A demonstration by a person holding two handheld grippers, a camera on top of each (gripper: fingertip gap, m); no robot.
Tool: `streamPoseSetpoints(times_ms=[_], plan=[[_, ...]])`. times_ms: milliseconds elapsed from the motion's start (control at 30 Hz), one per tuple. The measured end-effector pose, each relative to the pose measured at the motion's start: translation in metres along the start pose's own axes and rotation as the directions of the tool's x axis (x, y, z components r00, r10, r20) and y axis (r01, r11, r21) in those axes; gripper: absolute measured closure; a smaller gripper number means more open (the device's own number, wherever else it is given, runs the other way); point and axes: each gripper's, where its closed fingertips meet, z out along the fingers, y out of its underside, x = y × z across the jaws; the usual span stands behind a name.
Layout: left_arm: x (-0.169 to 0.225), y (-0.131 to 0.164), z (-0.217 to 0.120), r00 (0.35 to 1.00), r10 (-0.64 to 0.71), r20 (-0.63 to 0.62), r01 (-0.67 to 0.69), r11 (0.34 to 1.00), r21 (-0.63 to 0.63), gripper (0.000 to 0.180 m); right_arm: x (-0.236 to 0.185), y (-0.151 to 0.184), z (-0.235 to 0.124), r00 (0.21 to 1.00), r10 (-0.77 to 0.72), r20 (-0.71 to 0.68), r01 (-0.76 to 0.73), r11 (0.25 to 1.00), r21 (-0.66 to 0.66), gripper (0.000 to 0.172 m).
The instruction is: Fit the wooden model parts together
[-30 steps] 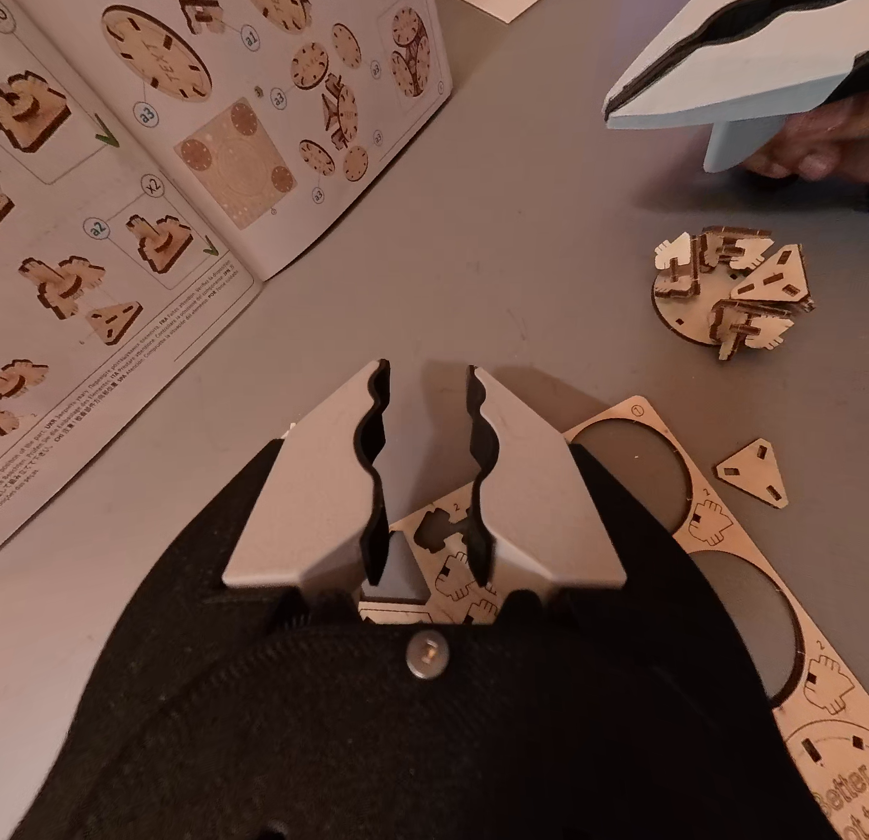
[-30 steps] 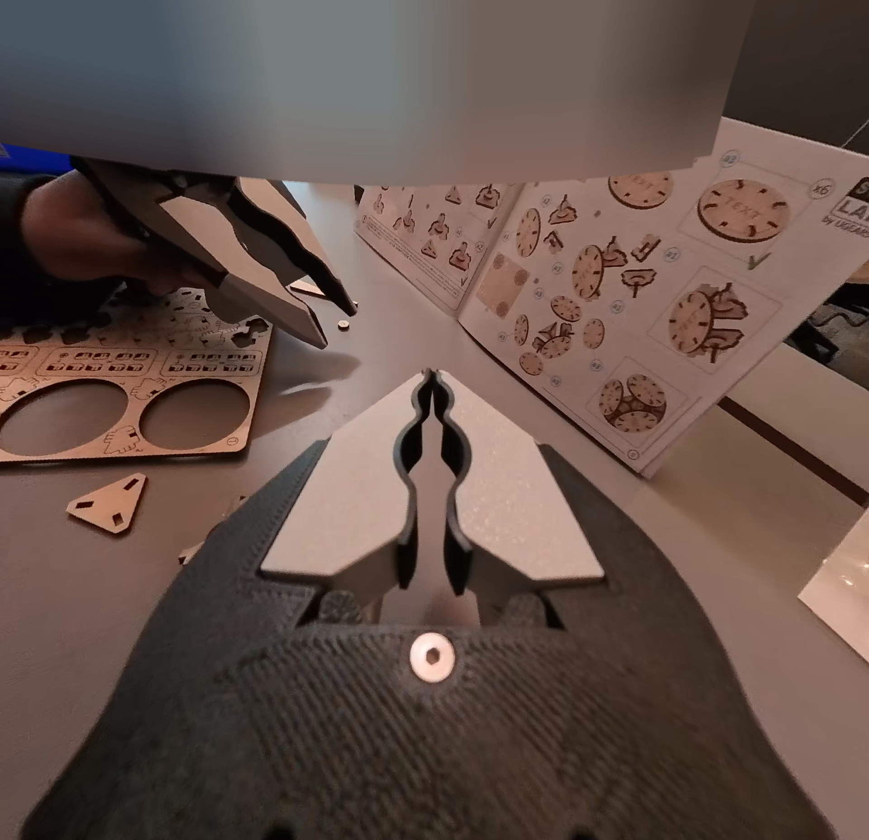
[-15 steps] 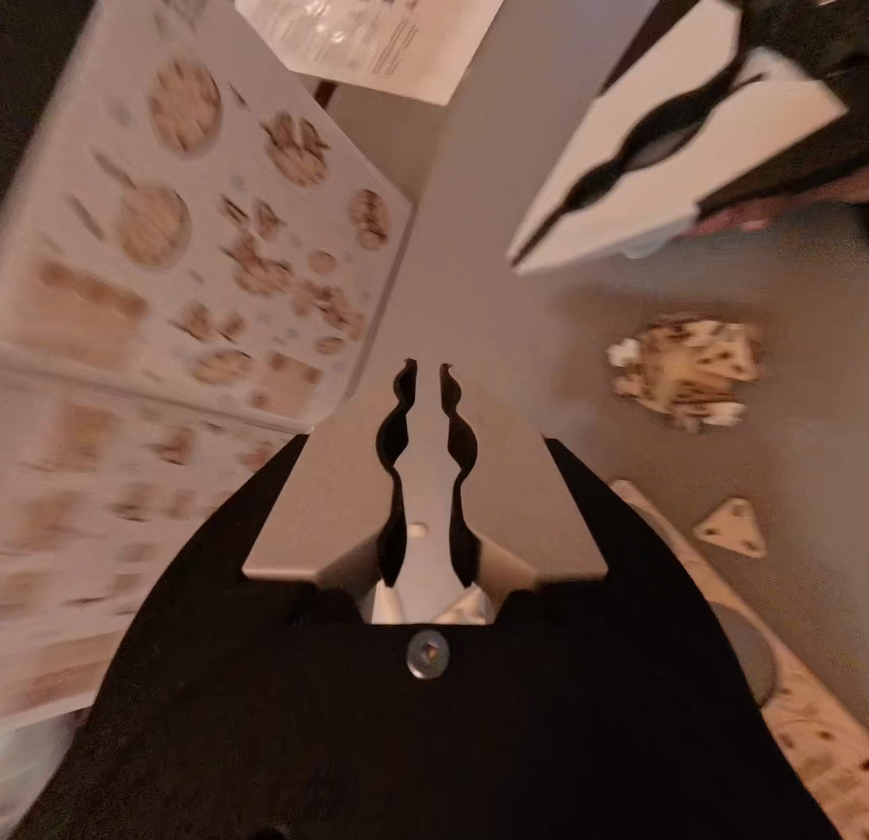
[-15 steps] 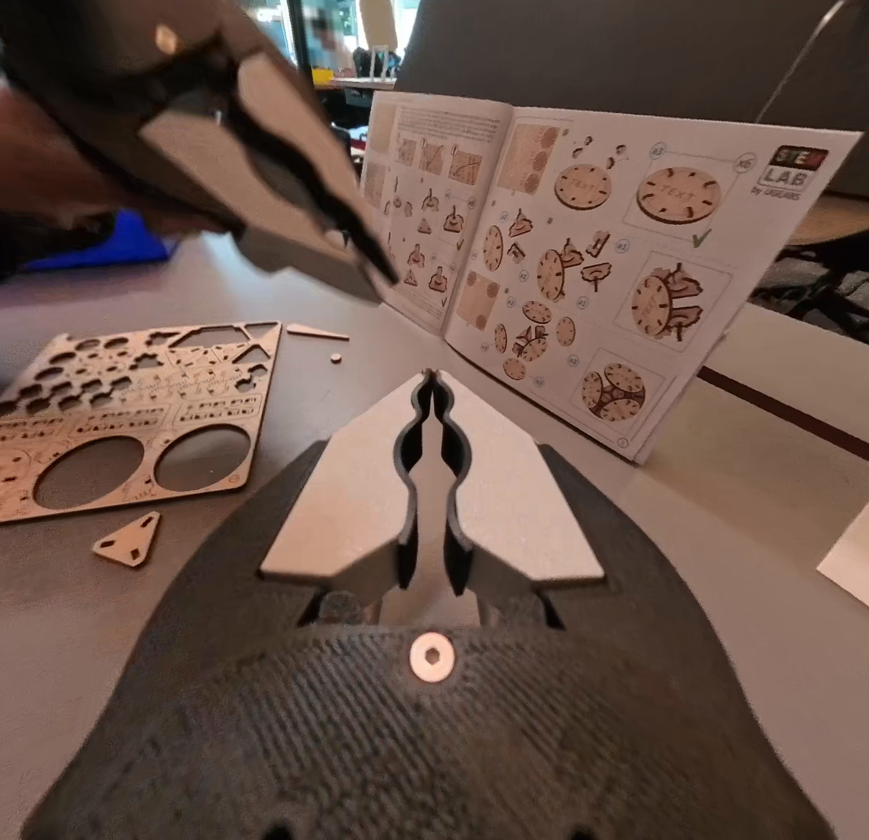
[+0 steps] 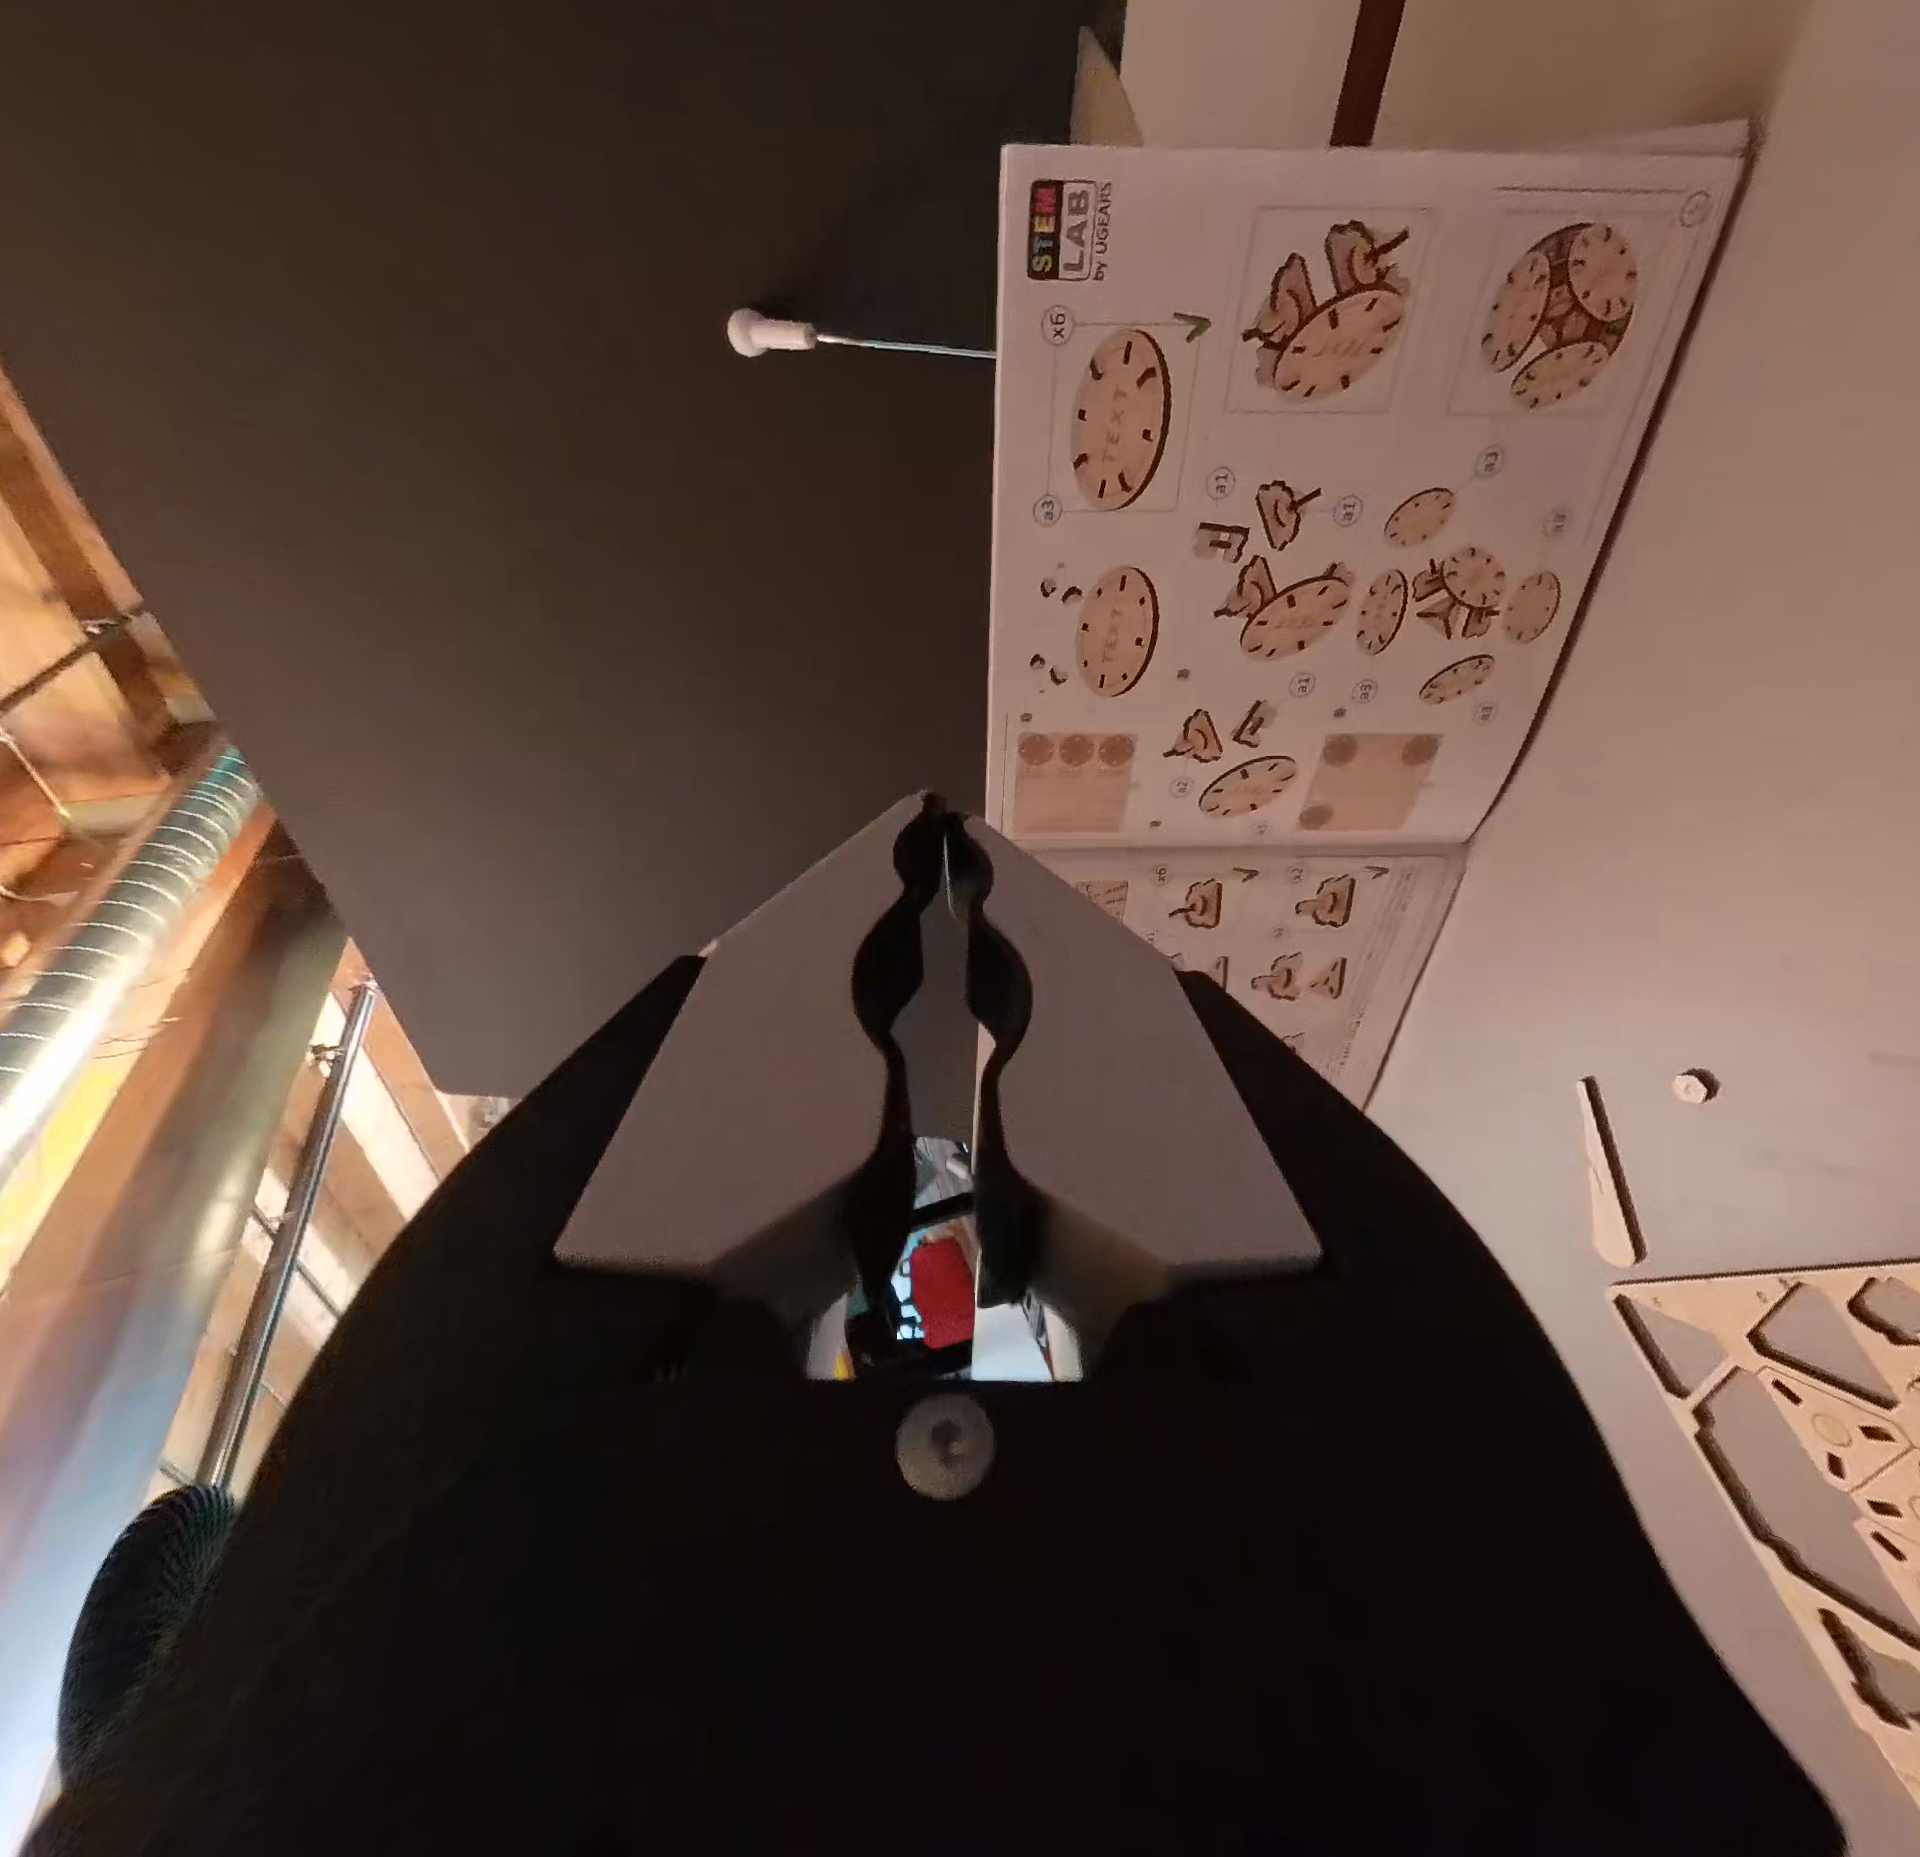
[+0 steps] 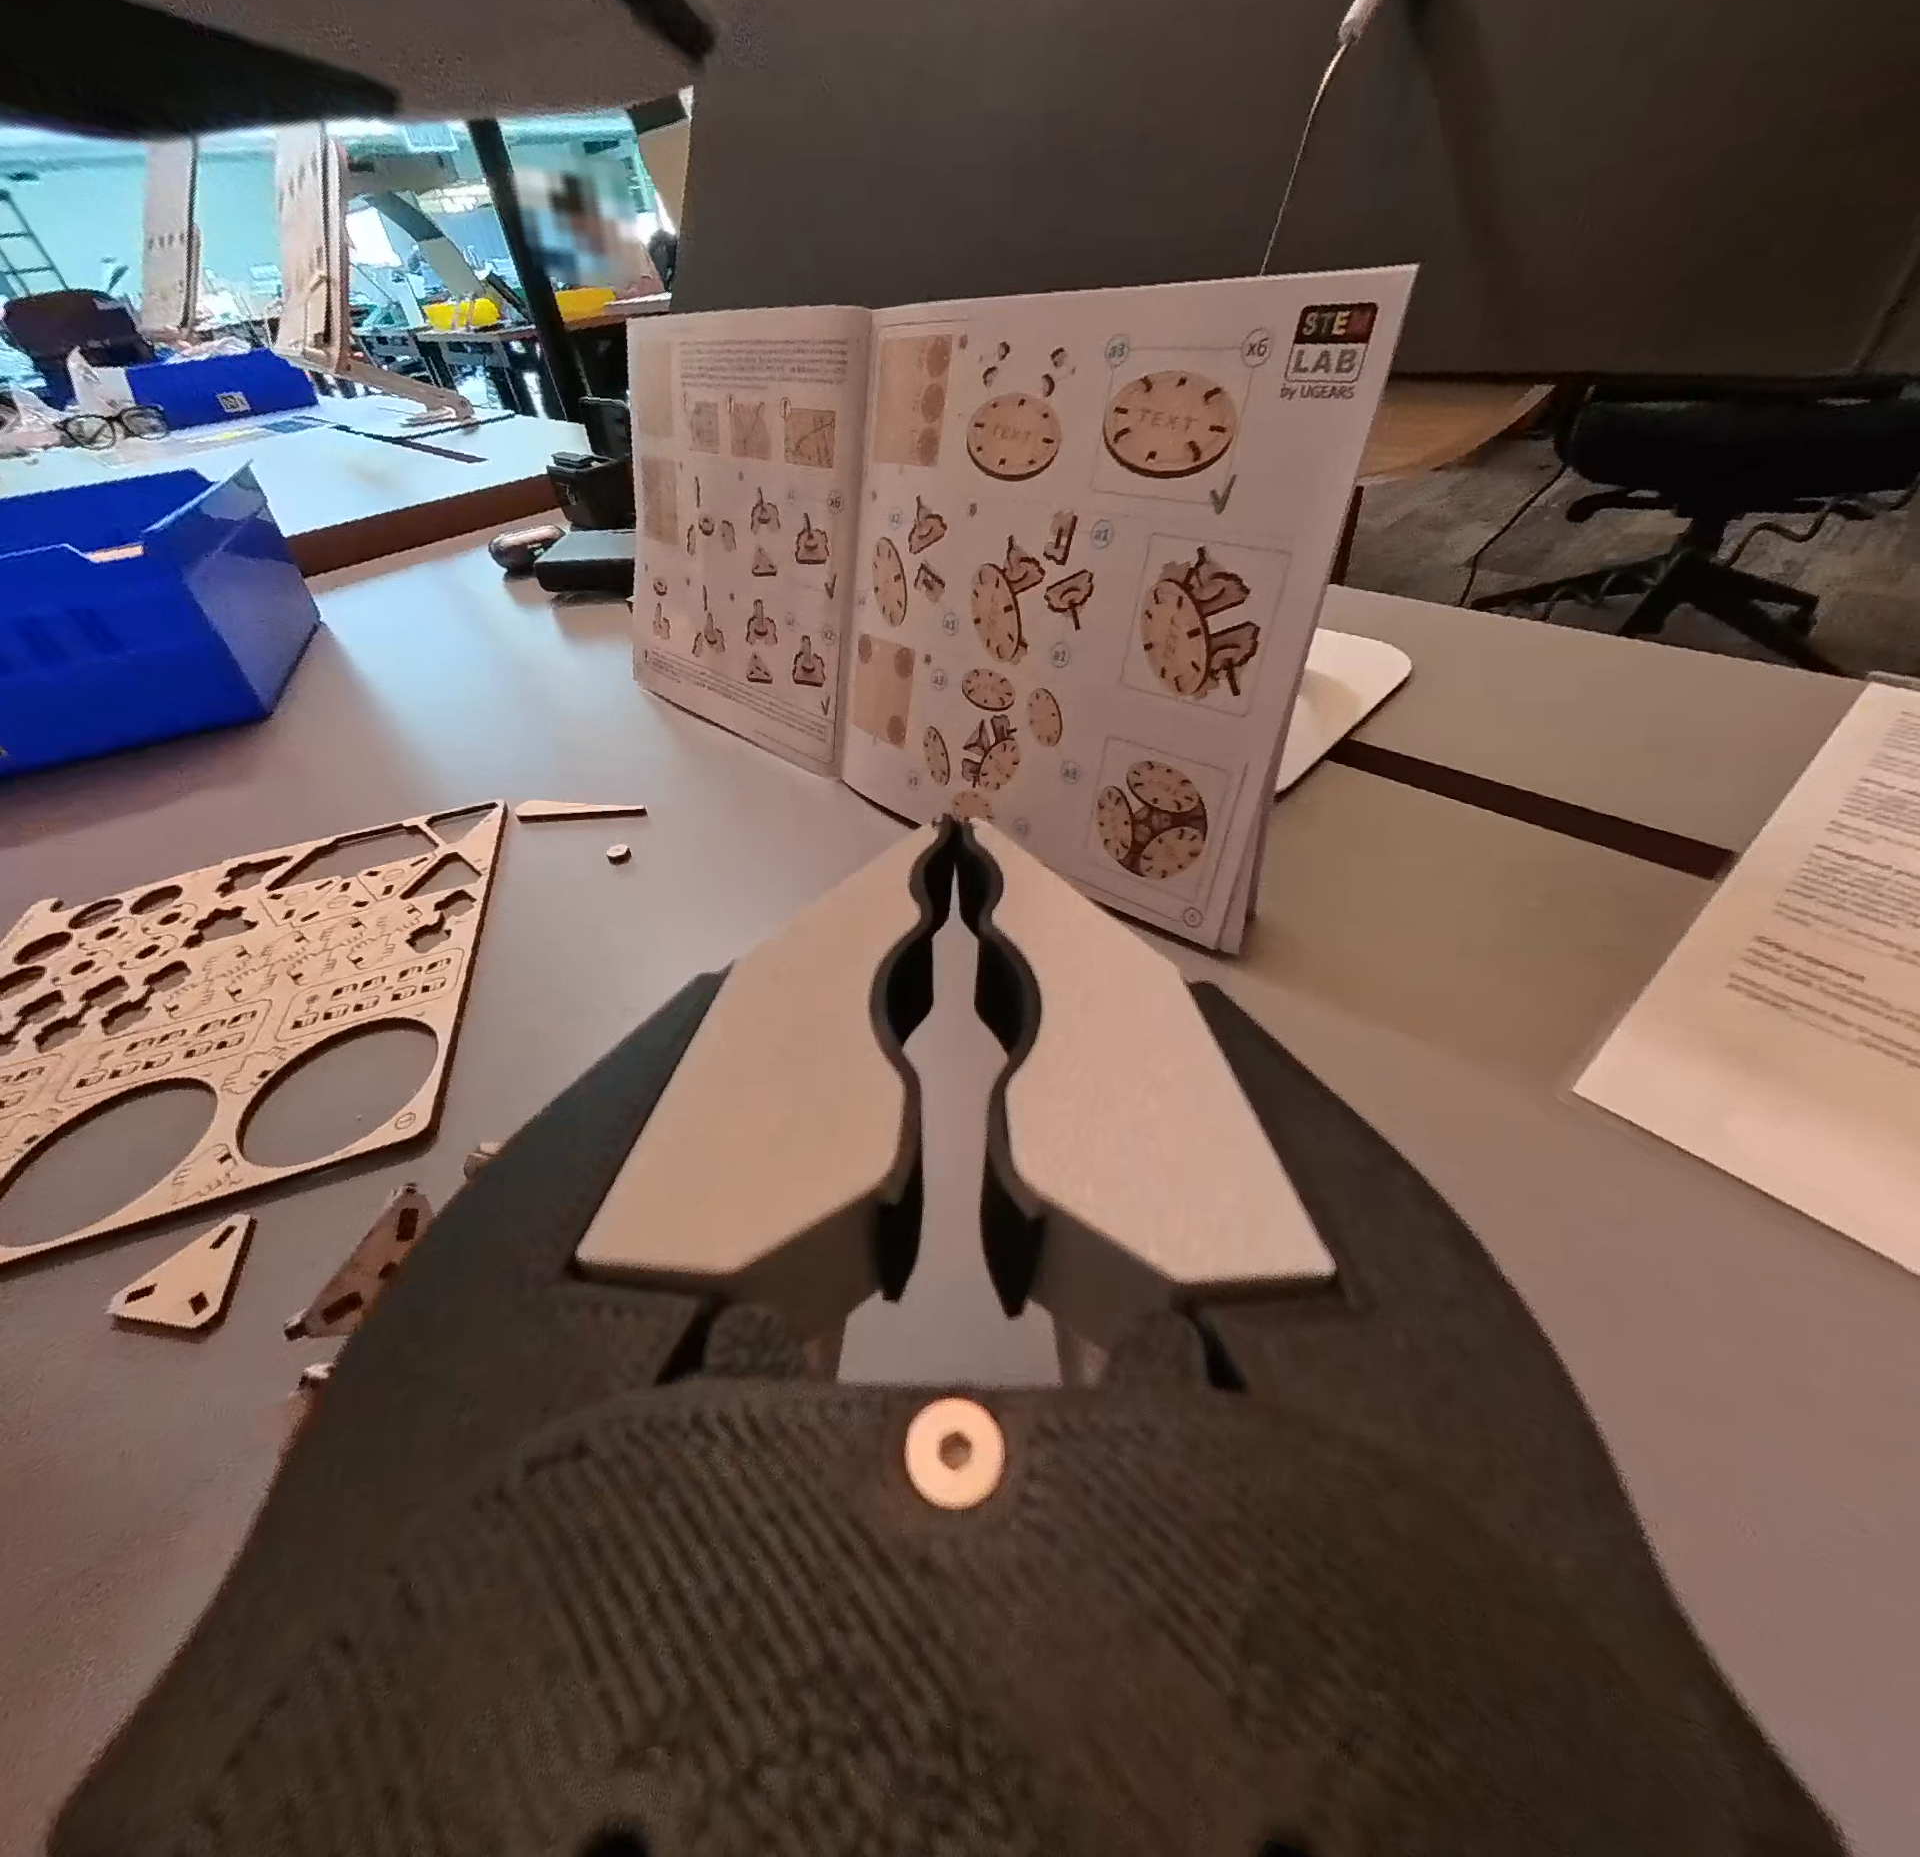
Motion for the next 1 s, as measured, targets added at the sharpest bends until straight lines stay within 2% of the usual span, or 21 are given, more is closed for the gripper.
streamPoseSetpoints(times_ms=[133,200,267,333,400,467,533,633,700,767,833,1000], plan=[[0.02,-0.005,-0.004,0.997,-0.048,-0.055,0.051,0.997,0.059,0.18,-0.003,0.002,0.002,1.0,-0.026,0.001,0.026,1.0,-0.015,0.172],[0.037,-0.005,-0.005,0.986,-0.117,-0.119,0.129,0.987,0.097,0.18,-0.005,0.003,0.002,0.999,-0.049,-0.003,0.049,0.999,-0.018,0.172],[0.066,-0.005,-0.007,0.943,-0.223,-0.248,0.262,0.955,0.139,0.18,-0.007,0.003,0.003,0.997,-0.075,-0.009,0.075,0.997,-0.019,0.172],[0.103,-0.004,-0.012,0.844,-0.336,-0.419,0.438,0.882,0.173,0.18,-0.01,0.005,0.004,0.994,-0.111,-0.009,0.11,0.993,-0.032,0.172],[0.13,0.0,-0.014,0.741,-0.416,-0.526,0.591,0.777,0.217,0.18,-0.017,0.009,0.007,0.989,-0.148,0.006,0.148,0.987,-0.057,0.172],[0.134,0.02,-0.003,0.687,-0.531,-0.497,0.703,0.659,0.268,0.18,-0.023,0.013,0.01,0.986,-0.166,0.019,0.167,0.982,-0.083,0.172],[0.139,0.042,0.006,0.602,-0.607,-0.52,0.786,0.564,0.252,0.18,-0.029,0.017,0.013,0.985,-0.167,0.033,0.17,0.98,-0.106,0.172],[0.133,0.057,0.012,0.489,-0.642,-0.591,0.864,0.448,0.23,0.18,-0.036,0.02,0.014,0.985,-0.162,0.06,0.168,0.978,-0.122,0.172],[0.133,0.06,0.013,0.439,-0.642,-0.628,0.892,0.393,0.222,0.18,-0.044,0.022,0.013,0.987,-0.125,0.1,0.137,0.982,-0.129,0.172],[0.137,0.063,0.016,0.428,-0.638,-0.64,0.898,0.382,0.22,0.18,-0.048,0.023,0.013,0.986,-0.107,0.127,0.124,0.983,-0.138,0.172],[0.143,0.066,0.021,0.448,-0.634,-0.63,0.885,0.413,0.214,0.18,-0.048,0.024,0.013,0.986,-0.105,0.132,0.123,0.982,-0.142,0.172],[0.157,0.063,0.022,0.446,-0.602,-0.662,0.874,0.453,0.177,0.18,-0.048,0.026,0.014,0.985,-0.104,0.137,0.126,0.979,-0.159,0.172]])
